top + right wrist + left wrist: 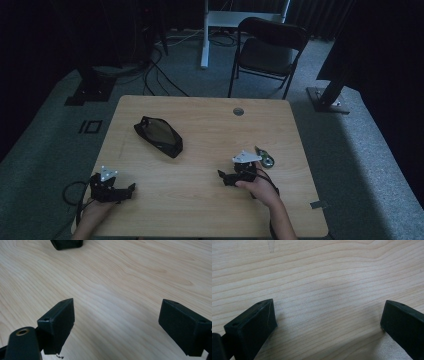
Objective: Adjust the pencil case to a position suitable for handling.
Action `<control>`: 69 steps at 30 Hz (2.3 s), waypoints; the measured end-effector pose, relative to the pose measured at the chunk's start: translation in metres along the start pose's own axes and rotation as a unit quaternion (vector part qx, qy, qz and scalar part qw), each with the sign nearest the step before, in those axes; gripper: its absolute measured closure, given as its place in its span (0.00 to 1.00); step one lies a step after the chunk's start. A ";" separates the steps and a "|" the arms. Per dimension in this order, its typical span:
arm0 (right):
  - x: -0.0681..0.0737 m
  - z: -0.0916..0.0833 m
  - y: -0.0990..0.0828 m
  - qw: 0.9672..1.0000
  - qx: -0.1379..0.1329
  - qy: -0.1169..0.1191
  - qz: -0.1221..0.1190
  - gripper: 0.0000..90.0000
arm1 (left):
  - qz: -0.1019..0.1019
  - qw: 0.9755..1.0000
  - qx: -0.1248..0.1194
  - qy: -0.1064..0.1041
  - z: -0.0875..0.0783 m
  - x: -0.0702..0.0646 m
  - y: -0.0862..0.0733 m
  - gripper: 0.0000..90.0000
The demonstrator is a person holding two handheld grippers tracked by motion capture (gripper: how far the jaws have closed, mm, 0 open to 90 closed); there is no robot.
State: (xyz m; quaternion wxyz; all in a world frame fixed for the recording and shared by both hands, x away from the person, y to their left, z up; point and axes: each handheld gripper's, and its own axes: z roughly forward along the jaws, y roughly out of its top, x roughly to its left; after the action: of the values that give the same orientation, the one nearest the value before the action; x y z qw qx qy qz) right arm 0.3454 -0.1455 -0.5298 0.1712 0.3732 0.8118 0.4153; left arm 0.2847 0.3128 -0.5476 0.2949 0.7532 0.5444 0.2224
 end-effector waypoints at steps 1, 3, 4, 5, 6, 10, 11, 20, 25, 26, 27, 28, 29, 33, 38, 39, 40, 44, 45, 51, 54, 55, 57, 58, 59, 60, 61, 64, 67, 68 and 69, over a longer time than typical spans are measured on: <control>0.002 0.003 0.003 1.000 -0.001 0.004 -0.002 0.15 | 0.000 1.000 0.000 0.000 0.000 0.000 0.000 0.00; 0.005 0.007 0.007 1.000 -0.004 0.007 -0.006 0.15 | 0.000 1.000 0.000 0.000 0.000 0.000 0.000 0.00; 0.007 0.009 0.009 1.000 -0.005 0.010 -0.009 0.15 | 0.000 1.000 0.001 0.000 0.000 0.000 0.000 0.00; 0.009 0.014 0.014 1.000 -0.009 0.014 -0.014 0.15 | 0.000 1.000 0.001 0.000 0.000 0.000 0.000 0.00; 0.009 0.014 0.014 1.000 -0.009 0.014 -0.014 0.15 | -0.001 1.000 0.000 0.000 0.000 0.000 0.000 0.00; 0.017 0.024 0.027 0.999 -0.016 0.022 -0.027 0.15 | -0.001 1.000 0.000 0.000 0.000 0.000 0.000 0.00; 0.017 0.024 0.027 0.999 -0.016 0.022 -0.027 0.15 | -0.001 1.000 0.000 0.000 0.000 0.000 0.000 0.00; 0.034 0.041 0.046 0.998 -0.022 0.047 -0.045 0.15 | 0.000 1.000 0.001 0.000 0.000 0.000 0.000 0.00; 0.041 0.052 0.053 0.997 -0.027 0.056 -0.052 0.15 | 0.000 1.000 0.001 0.000 0.000 0.000 0.000 0.00; 0.042 0.055 0.055 0.997 -0.030 0.059 -0.049 0.15 | 0.000 1.000 0.000 0.000 0.000 0.000 0.000 0.00; 0.044 0.056 0.056 0.997 -0.029 0.061 -0.048 0.15 | 0.000 1.000 0.000 0.000 0.000 0.000 0.000 0.00; 0.045 0.058 0.057 0.996 -0.030 0.063 -0.051 0.15 | 0.000 1.000 0.000 0.000 0.000 0.000 0.000 0.00; 0.047 0.061 0.059 0.996 -0.031 0.066 -0.053 0.16 | 0.000 1.000 0.000 0.000 0.000 0.000 0.000 0.00; 0.056 0.069 0.067 0.995 -0.034 0.071 -0.065 0.16 | -0.001 1.000 0.000 0.000 0.000 0.000 0.000 0.00; 0.063 0.079 0.079 0.994 -0.043 0.077 -0.068 0.17 | 0.000 1.000 0.001 0.000 0.000 0.000 0.000 0.00; 0.064 0.080 0.081 0.994 -0.045 0.077 -0.067 0.17 | 0.000 1.000 0.001 0.000 0.000 0.000 0.000 0.00; 0.064 0.082 0.083 0.994 -0.046 0.077 -0.069 0.19 | 0.000 1.000 0.001 0.000 0.000 0.000 0.000 0.00; 0.068 0.088 0.089 0.993 -0.053 0.079 -0.072 0.21 | 0.000 1.000 0.001 0.000 0.000 0.000 0.000 0.00; 0.069 0.090 0.091 0.993 -0.055 0.077 -0.077 0.21 | 0.000 1.000 0.001 0.000 0.000 0.000 0.000 0.00; 0.071 0.101 0.101 0.993 -0.068 0.065 -0.076 0.37 | 0.000 1.000 0.000 0.000 0.000 0.000 0.000 0.00; 0.070 0.107 0.104 0.994 -0.061 0.059 -0.068 0.41 | 0.000 1.000 0.001 0.000 0.000 0.000 0.000 0.00; 0.069 0.109 0.105 0.994 -0.061 0.058 -0.072 0.44 | -0.001 1.000 0.000 0.000 0.000 0.000 0.000 0.00; 0.069 0.112 0.106 0.994 -0.060 0.053 -0.069 0.48 | 0.000 1.000 0.000 0.000 0.000 0.000 0.000 0.00; 0.069 0.113 0.107 0.994 -0.060 0.053 -0.069 0.49 | 0.000 1.000 0.001 0.000 0.000 0.000 0.000 0.00; 0.069 0.114 0.107 0.994 -0.060 0.052 -0.070 0.51 | 0.000 1.000 0.000 0.000 0.000 0.000 0.000 0.00; 0.069 0.115 0.107 0.994 -0.061 0.049 -0.071 0.54 | 0.000 1.000 0.001 0.000 0.000 0.000 0.000 0.00; 0.069 0.116 0.108 0.994 -0.061 0.049 -0.070 0.55 | 0.000 1.000 0.000 0.000 0.000 0.000 0.000 0.00; 0.069 0.117 0.109 0.995 -0.062 0.052 -0.065 0.60 | 0.000 1.000 0.000 0.000 0.000 0.000 0.000 0.00; 0.070 0.118 0.109 0.994 -0.058 0.063 -0.066 0.67 | 0.000 1.000 0.000 0.000 0.000 0.000 0.000 0.00; 0.070 0.118 0.109 0.994 -0.054 0.065 -0.064 0.71 | 0.000 1.000 0.000 0.000 0.000 0.000 0.000 0.00; 0.071 0.119 0.109 0.994 -0.048 0.065 -0.068 0.72 | 0.000 1.000 0.000 0.000 0.000 0.000 0.000 0.00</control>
State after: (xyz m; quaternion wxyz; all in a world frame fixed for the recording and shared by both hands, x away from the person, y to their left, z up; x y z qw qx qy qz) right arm 0.4185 0.0134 -0.5111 0.1639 0.2811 0.8235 0.4648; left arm 0.2841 0.3128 -0.5476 0.2948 0.7531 0.5444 0.2226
